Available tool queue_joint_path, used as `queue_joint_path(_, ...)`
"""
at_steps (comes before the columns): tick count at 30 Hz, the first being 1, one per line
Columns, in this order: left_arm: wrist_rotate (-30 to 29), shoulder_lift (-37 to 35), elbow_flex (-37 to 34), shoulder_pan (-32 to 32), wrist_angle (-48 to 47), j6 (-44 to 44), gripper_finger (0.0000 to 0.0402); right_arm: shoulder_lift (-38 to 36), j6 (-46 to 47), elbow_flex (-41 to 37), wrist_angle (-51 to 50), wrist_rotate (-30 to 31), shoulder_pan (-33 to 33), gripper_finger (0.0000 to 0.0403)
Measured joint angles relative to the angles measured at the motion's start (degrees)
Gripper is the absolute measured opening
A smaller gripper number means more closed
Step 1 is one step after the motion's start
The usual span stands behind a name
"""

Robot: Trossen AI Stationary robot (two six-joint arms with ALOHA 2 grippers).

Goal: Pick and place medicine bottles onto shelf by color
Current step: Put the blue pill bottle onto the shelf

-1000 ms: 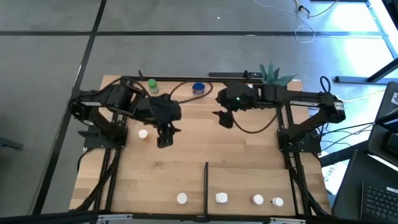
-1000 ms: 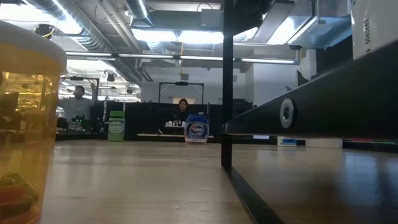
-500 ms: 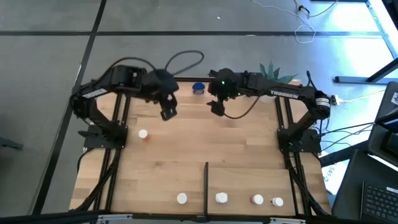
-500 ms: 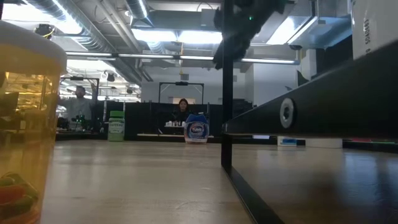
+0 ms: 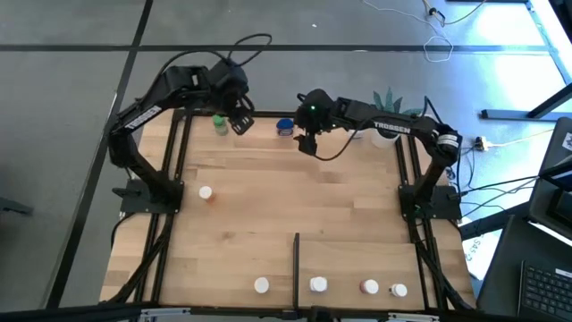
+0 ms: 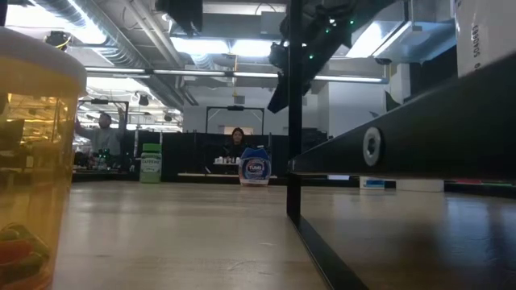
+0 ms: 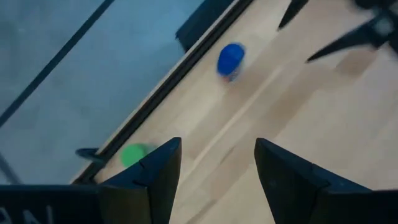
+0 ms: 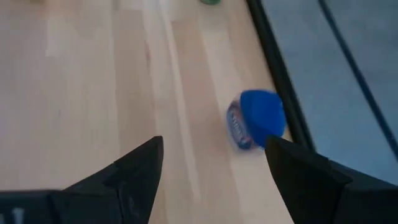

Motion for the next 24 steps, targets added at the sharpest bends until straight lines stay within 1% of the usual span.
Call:
queue_joint_path(3,0.22,0.00,-2.52,2.90,0.40,2.76,0.0198,0.83,0.12,0.00,1.52,4.12,0.00,0.0282)
queue_joint_path(5,0.63,-0.07,-5.15,4.54,2.86,5.22,0.0198,0.90,0.51,0.00,1.40,6.43,0.00,0.0282)
queue_joint_path(6,1.89,-0.03,-6.55,5.35,4.71,6.99,0.0198,0.90,0.34,0.00,1.34,6.66,0.00,0.0282)
queue_joint_path(8,6.69,0.00,-9.58,7.02,8.94,11.37,0.0198,0.88,0.33,0.00,0.98,6.55,0.00,0.0282)
queue_joint_path(11,15.82,0.00,-14.15,9.58,16.42,17.56,0.0198,0.86,0.33,0.00,0.37,4.69,0.00,0.0282)
queue_joint_path(13,20.49,0.00,-17.29,11.11,20.92,22.10,0.0198,0.86,0.34,0.00,-0.09,3.69,0.00,0.0282)
queue_joint_path(17,27.39,0.00,-22.90,13.50,27.79,32.09,0.0198,0.86,0.34,0.00,-0.49,3.56,0.04,0.0282)
queue_joint_path(20,31.65,0.00,-26.90,14.91,32.63,37.57,0.0198,0.86,0.34,0.00,-0.89,3.58,0.00,0.0282)
queue_joint_path(22,33.37,0.00,-29.47,15.73,35.05,39.97,0.0198,0.84,0.34,0.00,-0.87,3.58,0.00,0.0282)
queue_joint_path(24,33.47,0.00,-31.94,16.38,37.69,41.08,0.0198,0.84,0.34,0.00,-0.89,3.58,0.00,0.0282)
